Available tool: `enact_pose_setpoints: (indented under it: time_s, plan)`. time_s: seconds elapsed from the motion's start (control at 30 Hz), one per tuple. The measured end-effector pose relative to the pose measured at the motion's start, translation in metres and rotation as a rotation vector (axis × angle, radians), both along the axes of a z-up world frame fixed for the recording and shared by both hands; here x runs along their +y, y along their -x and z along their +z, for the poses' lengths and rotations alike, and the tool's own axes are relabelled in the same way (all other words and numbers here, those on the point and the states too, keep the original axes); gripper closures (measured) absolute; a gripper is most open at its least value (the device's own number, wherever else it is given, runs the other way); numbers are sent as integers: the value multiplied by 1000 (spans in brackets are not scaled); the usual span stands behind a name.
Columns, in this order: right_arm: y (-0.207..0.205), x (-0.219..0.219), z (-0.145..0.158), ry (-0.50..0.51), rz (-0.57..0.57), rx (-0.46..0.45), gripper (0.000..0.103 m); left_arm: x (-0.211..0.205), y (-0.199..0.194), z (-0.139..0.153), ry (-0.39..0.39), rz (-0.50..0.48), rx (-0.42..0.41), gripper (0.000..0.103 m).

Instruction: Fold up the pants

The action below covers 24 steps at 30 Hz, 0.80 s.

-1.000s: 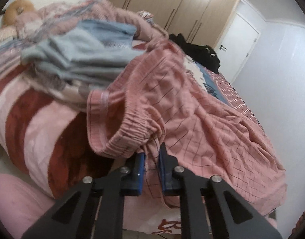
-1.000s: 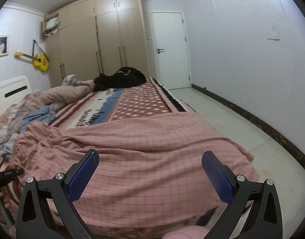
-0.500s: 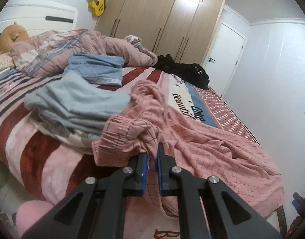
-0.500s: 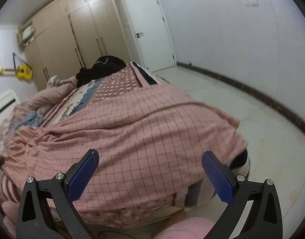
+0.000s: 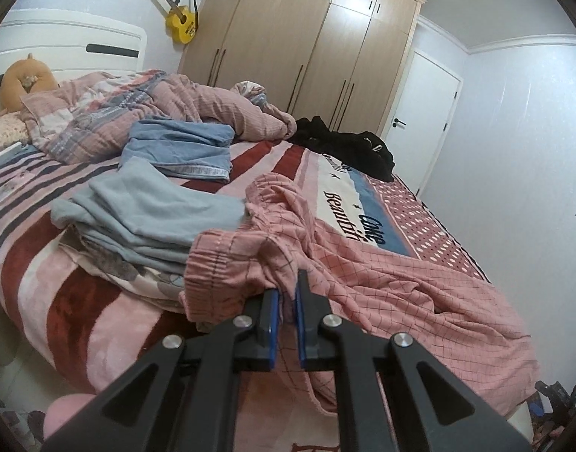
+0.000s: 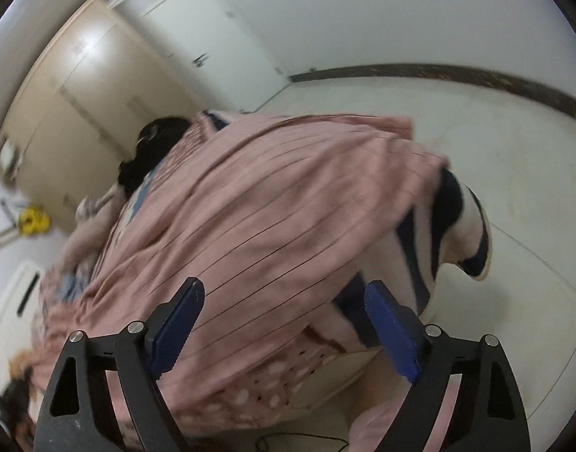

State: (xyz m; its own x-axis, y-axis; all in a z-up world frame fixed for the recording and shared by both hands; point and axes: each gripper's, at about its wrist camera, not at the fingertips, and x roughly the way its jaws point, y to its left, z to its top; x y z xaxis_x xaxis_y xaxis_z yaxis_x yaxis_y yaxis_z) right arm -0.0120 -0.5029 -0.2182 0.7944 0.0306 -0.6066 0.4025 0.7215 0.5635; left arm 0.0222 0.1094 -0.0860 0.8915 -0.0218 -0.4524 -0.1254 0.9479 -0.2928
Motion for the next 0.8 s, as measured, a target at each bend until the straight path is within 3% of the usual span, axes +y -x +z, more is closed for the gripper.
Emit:
enact_pose_setpoints:
  time_s: [0.07,0.17,0.33,0.43,0.5,0.6,0.8]
  plan:
    - [-5,-11,-8,-2,-30,32,18,0,1,0,-2,1,-1,98]
    - [-9,-28,-17,-69,-31,-18,20,1,2,0,3,2,-2,98]
    - [-13,-53,-26,-172,-70,-86,36,1,2,2,4,-4,-6,98]
    - [-17,-62,-27,-204,-77,-98,54,2,3,3,5,-4,-8,98]
    - [-18,-61,-22,-167,-85,-81,75,2,3,3,5,-3,-7,98]
    - [-20,-59,-9,-102,-98,-55,97,3,3,6,-4,-5,-10,98]
    - [-14,-51,34,-42,-61,-145,100,7,1,25,-26,-12,-36,98]
